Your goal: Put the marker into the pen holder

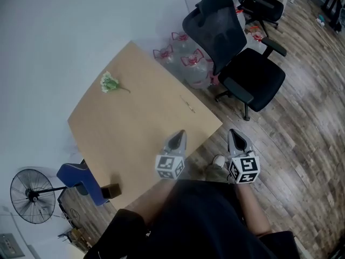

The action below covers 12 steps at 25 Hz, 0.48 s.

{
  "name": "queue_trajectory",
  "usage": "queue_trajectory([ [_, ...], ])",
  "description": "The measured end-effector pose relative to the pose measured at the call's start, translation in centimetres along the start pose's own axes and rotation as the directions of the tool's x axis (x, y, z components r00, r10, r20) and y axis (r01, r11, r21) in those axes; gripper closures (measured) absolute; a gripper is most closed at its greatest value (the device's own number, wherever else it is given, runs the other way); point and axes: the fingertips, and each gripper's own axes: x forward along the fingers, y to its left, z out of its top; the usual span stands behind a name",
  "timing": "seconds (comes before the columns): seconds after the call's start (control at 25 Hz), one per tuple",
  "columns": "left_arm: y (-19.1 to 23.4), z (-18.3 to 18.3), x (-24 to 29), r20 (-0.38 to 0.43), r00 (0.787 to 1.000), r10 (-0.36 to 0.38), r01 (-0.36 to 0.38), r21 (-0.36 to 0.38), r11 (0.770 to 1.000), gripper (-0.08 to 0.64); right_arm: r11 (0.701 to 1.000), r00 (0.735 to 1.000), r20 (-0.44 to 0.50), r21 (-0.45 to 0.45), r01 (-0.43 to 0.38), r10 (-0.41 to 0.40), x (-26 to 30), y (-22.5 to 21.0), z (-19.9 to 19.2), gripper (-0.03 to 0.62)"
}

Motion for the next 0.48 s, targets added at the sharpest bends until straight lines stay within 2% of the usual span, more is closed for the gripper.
queue_trajectory([
  [0.2, 3.1, -1.6, 4.4, -0.048, 0.996, 0.076, -0.082, -0.153, 0.985, 0.557, 1.0, 0.999, -0.036, 0.004, -0.019, 0.019, 2.0, -1.7, -0.4, 0.589],
  [0.28, 4.4, -2.6, 6.1, -0.074, 0.993, 0.092, -0.103, -0.157, 0.982, 0.555, 1.0, 0.998, -0.052, -0.009, -0.025, 0.025, 3.1, -1.7, -0.4, 0.589],
  [0.4, 6.3, -4.2, 8.9, -0.125, 0.987, 0.098, -0.111, -0.106, 0.988, 0.555, 1.0, 0.998, -0.066, -0.024, -0.014, 0.012, 4.7, -1.4, 0.1, 0.589],
  [0.48, 7.9, -5.7, 10.6, -0.167, 0.98, 0.112, -0.133, -0.119, 0.984, 0.555, 1.0, 0.998, -0.071, -0.019, -0.004, 0.003, 5.5, -1.0, 0.5, 0.589],
])
